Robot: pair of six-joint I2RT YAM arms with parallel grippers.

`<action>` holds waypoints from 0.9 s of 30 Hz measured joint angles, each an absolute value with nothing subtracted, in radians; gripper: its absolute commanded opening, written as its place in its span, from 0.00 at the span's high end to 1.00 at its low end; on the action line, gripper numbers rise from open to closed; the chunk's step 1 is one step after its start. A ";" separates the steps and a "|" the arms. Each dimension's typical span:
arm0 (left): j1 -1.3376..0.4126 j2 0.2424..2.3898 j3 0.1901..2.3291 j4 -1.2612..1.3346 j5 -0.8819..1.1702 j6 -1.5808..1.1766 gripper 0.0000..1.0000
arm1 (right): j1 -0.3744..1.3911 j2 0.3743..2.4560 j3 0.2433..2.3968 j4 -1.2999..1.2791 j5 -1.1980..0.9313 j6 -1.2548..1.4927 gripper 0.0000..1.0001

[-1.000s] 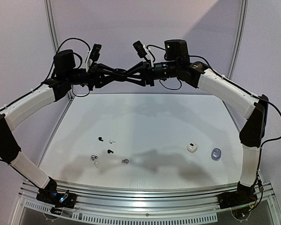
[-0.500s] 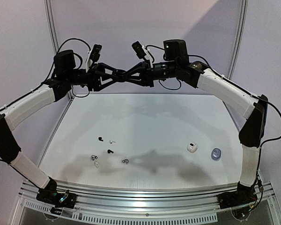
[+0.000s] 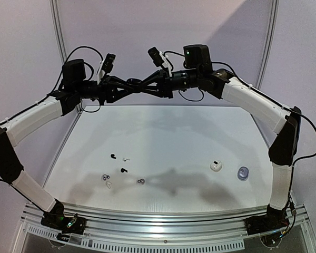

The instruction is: Insert the wireless bluetooth earbuds into the charging case

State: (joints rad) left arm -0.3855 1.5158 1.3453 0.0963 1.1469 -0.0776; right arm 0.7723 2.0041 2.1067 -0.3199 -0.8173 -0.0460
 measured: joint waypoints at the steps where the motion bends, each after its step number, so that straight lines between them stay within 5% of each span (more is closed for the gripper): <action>1: -0.385 1.516 1.345 0.096 1.147 -0.078 1.00 | 0.772 2.004 2.107 -0.319 -0.817 -0.046 1.00; 3: -0.385 1.516 1.345 0.096 1.147 -0.078 1.00 | 0.772 2.004 2.107 -0.320 -0.817 -0.046 1.00; 7: -0.385 1.516 1.345 0.096 1.146 -0.078 1.00 | 0.772 2.004 2.107 -0.319 -0.816 -0.044 0.55; 10: -0.386 1.516 1.345 0.091 1.144 -0.071 1.00 | 0.773 2.004 2.107 -0.314 -0.794 -0.044 0.42; 27: -0.389 1.506 1.346 -0.023 1.113 0.199 1.00 | 0.780 2.003 2.107 -0.313 -0.685 -0.038 0.41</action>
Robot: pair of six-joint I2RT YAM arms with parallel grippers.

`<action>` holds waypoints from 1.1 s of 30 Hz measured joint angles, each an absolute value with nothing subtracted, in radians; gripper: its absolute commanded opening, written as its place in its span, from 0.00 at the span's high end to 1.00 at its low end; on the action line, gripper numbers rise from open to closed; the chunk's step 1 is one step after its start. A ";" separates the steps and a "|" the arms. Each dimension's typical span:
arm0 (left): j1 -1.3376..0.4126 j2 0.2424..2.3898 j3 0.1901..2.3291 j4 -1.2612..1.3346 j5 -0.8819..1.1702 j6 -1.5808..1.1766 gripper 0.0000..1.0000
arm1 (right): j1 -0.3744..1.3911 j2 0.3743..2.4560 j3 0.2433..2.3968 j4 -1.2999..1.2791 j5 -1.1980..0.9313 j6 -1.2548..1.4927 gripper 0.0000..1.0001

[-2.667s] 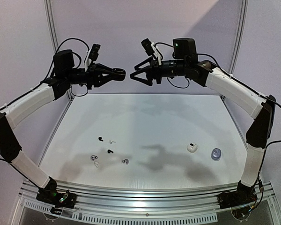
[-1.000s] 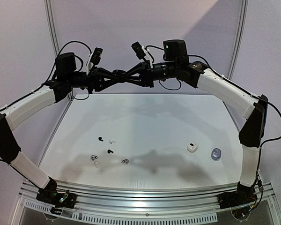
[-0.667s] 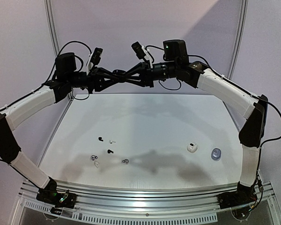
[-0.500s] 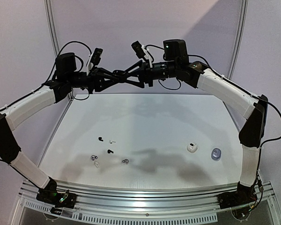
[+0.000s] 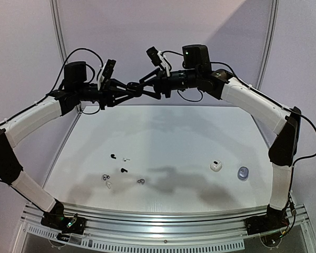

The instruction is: Insert the wireless bluetooth earbuds into the charging case

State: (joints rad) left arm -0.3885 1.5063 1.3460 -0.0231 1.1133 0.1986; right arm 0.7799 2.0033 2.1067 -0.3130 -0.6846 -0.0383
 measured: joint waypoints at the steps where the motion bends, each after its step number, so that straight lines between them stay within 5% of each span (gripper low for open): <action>1: -0.390 1.504 1.347 -0.046 1.106 0.237 1.00 | 0.780 2.003 2.107 -0.315 -0.685 -0.038 0.42; 11: -0.403 1.500 1.352 -0.161 1.087 0.434 1.00 | 0.778 2.003 2.114 -0.317 -0.622 -0.038 0.45; 22: -0.404 1.499 1.351 -0.147 1.100 0.361 1.00 | 0.776 2.003 2.118 -0.345 -0.603 -0.041 0.47; 28: -0.404 1.497 1.332 -0.095 1.107 0.278 1.00 | 0.762 2.012 2.118 -0.344 -0.656 0.002 0.39; 33: -0.404 1.495 1.308 -0.064 1.114 0.226 1.00 | 0.753 2.028 2.118 -0.329 -0.756 0.042 0.59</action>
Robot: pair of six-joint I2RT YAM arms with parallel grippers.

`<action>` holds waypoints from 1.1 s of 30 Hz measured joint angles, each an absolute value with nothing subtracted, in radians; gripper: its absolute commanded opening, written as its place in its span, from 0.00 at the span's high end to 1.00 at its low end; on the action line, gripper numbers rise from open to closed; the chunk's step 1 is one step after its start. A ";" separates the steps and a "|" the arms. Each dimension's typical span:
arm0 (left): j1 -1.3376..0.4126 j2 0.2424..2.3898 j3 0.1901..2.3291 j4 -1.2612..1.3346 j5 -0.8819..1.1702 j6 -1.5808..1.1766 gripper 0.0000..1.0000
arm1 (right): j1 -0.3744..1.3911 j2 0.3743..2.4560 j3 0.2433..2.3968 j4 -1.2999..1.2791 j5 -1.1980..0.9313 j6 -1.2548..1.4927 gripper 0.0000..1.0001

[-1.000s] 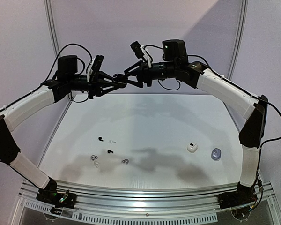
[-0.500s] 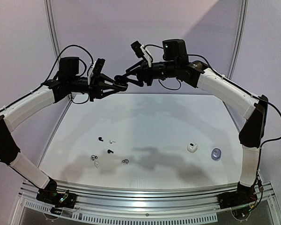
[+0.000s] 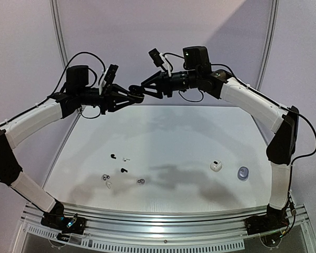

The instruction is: Insert the wireless bluetooth earbuds into the charging case

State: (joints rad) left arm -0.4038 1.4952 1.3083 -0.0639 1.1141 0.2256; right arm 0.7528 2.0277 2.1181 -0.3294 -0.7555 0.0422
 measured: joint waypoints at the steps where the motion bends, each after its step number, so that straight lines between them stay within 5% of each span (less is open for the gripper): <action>1: -0.404 1.494 1.306 -0.062 1.114 0.221 1.00 | 0.752 2.030 2.118 -0.324 -0.774 0.055 0.63; 5: -0.404 1.483 1.300 -0.053 1.115 0.216 1.00 | 0.752 2.036 2.118 -0.302 -0.823 0.090 0.75; 23: -0.404 1.480 1.300 -0.042 1.122 0.214 1.00 | 0.750 2.051 2.118 -0.276 -0.878 0.130 0.95; 29: -0.404 1.480 1.300 -0.041 1.119 0.200 0.67 | 0.750 2.051 2.118 -0.275 -0.878 0.129 0.96; 33: -0.404 1.480 1.298 -0.036 1.112 0.188 0.63 | 0.750 2.051 2.118 -0.269 -0.878 0.128 0.96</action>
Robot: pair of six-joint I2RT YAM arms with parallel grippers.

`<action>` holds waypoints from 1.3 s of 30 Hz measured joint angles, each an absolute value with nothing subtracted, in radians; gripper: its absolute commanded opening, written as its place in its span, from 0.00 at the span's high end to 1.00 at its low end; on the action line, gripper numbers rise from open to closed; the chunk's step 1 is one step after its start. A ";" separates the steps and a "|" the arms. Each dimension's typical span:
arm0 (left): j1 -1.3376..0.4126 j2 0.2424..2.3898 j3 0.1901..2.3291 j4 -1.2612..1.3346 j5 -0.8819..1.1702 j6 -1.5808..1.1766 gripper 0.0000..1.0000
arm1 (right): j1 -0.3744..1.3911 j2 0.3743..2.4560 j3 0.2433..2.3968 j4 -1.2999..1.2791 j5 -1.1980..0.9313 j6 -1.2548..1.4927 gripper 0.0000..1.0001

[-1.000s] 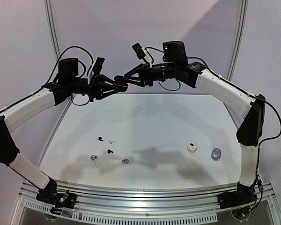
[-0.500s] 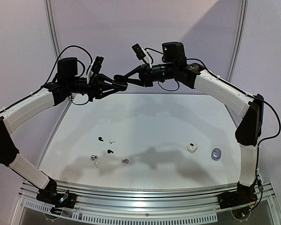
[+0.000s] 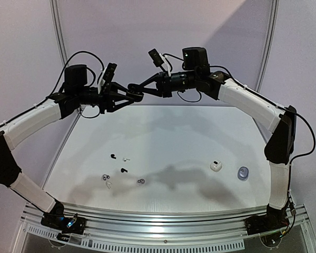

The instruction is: Insert the wireless bluetooth earbuds into the charging case

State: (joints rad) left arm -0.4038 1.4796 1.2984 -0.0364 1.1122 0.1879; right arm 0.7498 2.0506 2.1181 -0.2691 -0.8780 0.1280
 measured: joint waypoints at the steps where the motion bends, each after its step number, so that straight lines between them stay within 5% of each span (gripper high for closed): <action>1: -0.404 1.480 1.297 -0.036 1.110 0.187 0.63 | 0.750 2.051 2.118 -0.267 -0.878 0.127 0.96; 8: -0.404 1.480 1.293 -0.037 1.106 0.186 0.72 | 0.750 2.051 2.118 -0.261 -0.873 0.114 0.97; 15: -0.403 1.480 1.293 -0.033 1.106 0.178 1.00 | 0.750 2.050 2.118 -0.257 -0.867 0.107 0.97; 18: -0.403 1.480 1.293 -0.033 1.106 0.176 1.00 | 0.750 2.050 2.118 -0.257 -0.867 0.107 0.95; 24: -0.403 1.480 1.278 -0.002 1.109 0.173 1.00 | 0.750 2.050 2.118 -0.250 -0.863 0.111 0.59; 39: -0.403 1.477 1.240 0.056 1.110 0.211 1.00 | 0.750 2.051 2.118 -0.251 -0.817 0.171 0.48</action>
State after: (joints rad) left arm -0.4034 1.4773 1.2400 0.0559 1.1095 0.2108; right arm 0.7498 2.0510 2.1181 -0.2508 -0.8165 0.1707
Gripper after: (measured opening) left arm 0.240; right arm 0.465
